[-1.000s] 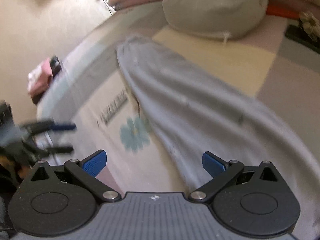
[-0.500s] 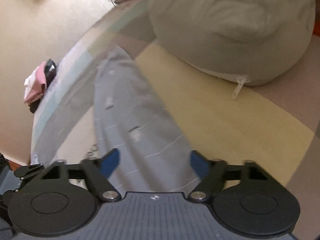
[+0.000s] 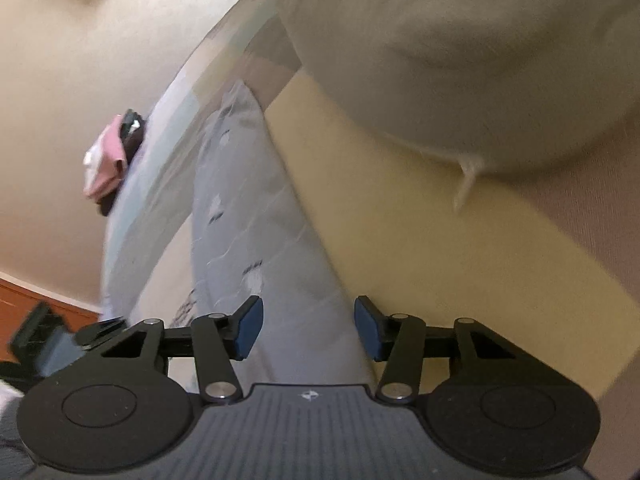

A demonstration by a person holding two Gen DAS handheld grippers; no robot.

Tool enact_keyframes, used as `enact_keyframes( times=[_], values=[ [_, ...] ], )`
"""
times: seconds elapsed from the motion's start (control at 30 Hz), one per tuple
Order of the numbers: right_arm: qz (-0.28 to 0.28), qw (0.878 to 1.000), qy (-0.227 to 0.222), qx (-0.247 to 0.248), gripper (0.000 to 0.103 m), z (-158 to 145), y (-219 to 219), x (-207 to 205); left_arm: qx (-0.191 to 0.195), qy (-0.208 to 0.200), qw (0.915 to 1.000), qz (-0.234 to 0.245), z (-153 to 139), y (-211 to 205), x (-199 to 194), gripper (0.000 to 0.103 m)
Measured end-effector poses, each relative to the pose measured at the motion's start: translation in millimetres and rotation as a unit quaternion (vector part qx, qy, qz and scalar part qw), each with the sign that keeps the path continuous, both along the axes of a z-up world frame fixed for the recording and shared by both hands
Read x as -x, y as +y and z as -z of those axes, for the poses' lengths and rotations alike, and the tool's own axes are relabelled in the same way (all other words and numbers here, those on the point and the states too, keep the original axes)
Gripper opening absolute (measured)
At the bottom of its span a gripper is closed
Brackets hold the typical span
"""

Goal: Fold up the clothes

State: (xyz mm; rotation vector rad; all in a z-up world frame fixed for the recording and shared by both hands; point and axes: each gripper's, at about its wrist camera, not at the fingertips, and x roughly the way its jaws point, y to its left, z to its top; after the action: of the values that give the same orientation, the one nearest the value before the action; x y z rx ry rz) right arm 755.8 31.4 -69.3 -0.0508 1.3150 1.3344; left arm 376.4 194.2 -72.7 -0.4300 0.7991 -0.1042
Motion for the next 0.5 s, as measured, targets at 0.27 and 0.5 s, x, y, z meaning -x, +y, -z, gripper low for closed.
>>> enact_keyframes(
  times=[0.27,0.5],
  values=[
    [-0.011,0.999,0.031,-0.027,0.054,10,6,-1,-0.010,-0.001,1.0000,0.001,0,-3,-6,0.089],
    [-0.012,1.000,-0.006,-0.022,0.004,10,6,4,-0.017,-0.008,0.9998,0.006,1,-6,-9,0.091]
  ],
)
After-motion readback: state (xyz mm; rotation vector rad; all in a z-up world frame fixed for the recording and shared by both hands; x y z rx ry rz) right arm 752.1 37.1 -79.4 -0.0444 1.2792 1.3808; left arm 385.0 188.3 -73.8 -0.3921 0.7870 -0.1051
